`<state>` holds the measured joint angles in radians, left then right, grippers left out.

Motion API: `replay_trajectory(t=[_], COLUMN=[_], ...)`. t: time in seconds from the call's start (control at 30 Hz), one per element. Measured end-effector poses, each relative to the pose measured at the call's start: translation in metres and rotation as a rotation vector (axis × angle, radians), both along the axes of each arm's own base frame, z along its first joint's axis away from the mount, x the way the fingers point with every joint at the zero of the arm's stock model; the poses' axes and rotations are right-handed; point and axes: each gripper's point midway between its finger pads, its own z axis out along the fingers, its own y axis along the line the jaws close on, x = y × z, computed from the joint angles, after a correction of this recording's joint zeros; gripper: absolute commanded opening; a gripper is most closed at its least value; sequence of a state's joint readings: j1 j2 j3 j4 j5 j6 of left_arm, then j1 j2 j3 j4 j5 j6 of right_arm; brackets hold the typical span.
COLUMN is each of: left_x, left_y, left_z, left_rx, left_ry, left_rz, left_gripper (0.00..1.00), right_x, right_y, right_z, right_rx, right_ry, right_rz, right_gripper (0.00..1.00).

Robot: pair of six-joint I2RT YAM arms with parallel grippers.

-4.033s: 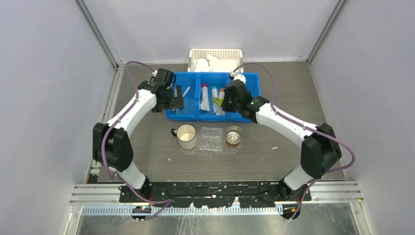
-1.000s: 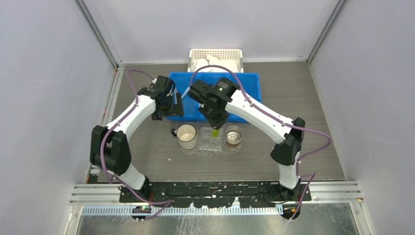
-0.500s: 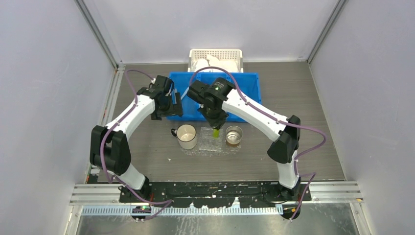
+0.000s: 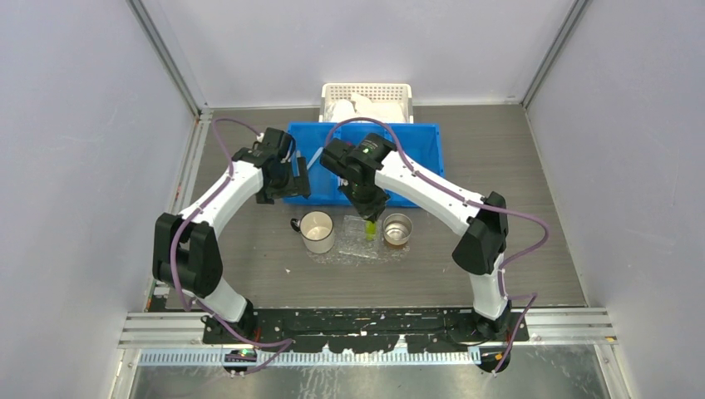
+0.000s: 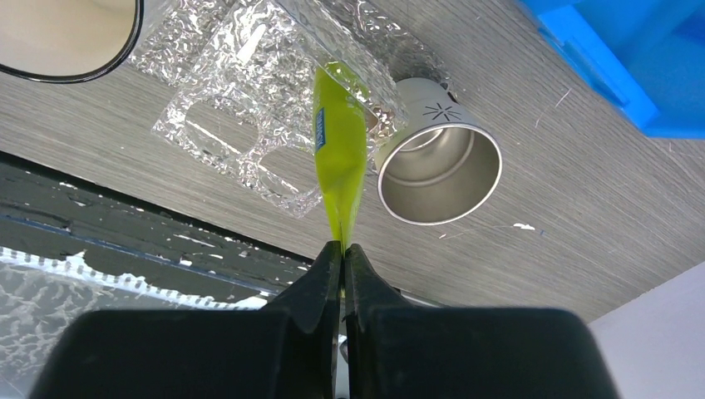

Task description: Prepare toiletry sets of a toothbrush and toothpaste on the tray

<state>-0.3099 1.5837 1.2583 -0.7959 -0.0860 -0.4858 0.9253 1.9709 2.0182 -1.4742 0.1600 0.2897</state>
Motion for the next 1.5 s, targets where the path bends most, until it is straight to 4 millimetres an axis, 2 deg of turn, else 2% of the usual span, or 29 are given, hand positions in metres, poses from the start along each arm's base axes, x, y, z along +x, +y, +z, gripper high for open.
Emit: replay_trajectory(t=[0.43,0.57,0.63,0.67,0.77,0.8,0.9,0.93,1.0,1.07,1.2,1.3,1.4,1.5], left_x=[0.001,0.001,0.001,0.001,0.002,0.002,0.003,0.003,0.003,0.003,0.003,0.003,0.003,0.003], left_y=[0.002,0.002,0.004,0.004,0.007,0.008,0.009,0.009,0.009,0.009,0.009,0.009,0.009,0.009], left_z=[0.0,0.0,0.0,0.0,0.0,0.0,0.0,0.0,0.0,0.0,0.0,0.0,0.0,0.0], left_rx=[0.0,0.002,0.005,0.006,0.01,0.01,0.016,0.016,0.016,0.016,0.017,0.017,0.016,0.016], left_ry=[0.0,0.0,-0.001,-0.002,-0.002,-0.002,-0.004,-0.005,-0.004,-0.004,-0.004,-0.005,-0.005,-0.005], left_rz=[0.006,0.007,0.01,0.013,0.02,0.022,0.025,0.025,0.025,0.026,0.026,0.026,0.026,0.026], left_gripper=[1.0,1.0,1.0,1.0,1.0,1.0,1.0,1.0,1.0,1.0,1.0,1.0,1.0,1.0], right_x=[0.005,0.013,0.028,0.034,0.072,0.085,0.129,0.145,0.165,0.182,0.193,0.197,0.209,0.227], right_y=[-0.002,0.001,0.008,0.01,0.01,0.006,-0.007,-0.012,-0.015,-0.004,0.026,0.034,0.036,0.031], right_z=[-0.01,0.003,0.023,0.03,0.058,0.063,0.067,0.062,0.048,0.024,-0.037,-0.071,-0.083,-0.079], right_rx=[0.0,0.029,0.096,0.123,0.266,0.31,0.448,0.488,0.519,0.541,0.529,0.481,0.435,0.4], right_ry=[0.013,-0.015,-0.072,-0.094,-0.189,-0.203,-0.231,-0.228,-0.21,-0.177,-0.074,-0.038,-0.069,-0.153], right_rz=[-0.009,-0.018,-0.034,-0.043,-0.123,-0.161,-0.292,-0.339,-0.387,-0.405,-0.382,-0.386,-0.399,-0.426], right_gripper=[0.43,0.51,0.52,0.47,0.34,0.34,0.42,0.42,0.52,0.56,0.6,0.63,0.6,0.6])
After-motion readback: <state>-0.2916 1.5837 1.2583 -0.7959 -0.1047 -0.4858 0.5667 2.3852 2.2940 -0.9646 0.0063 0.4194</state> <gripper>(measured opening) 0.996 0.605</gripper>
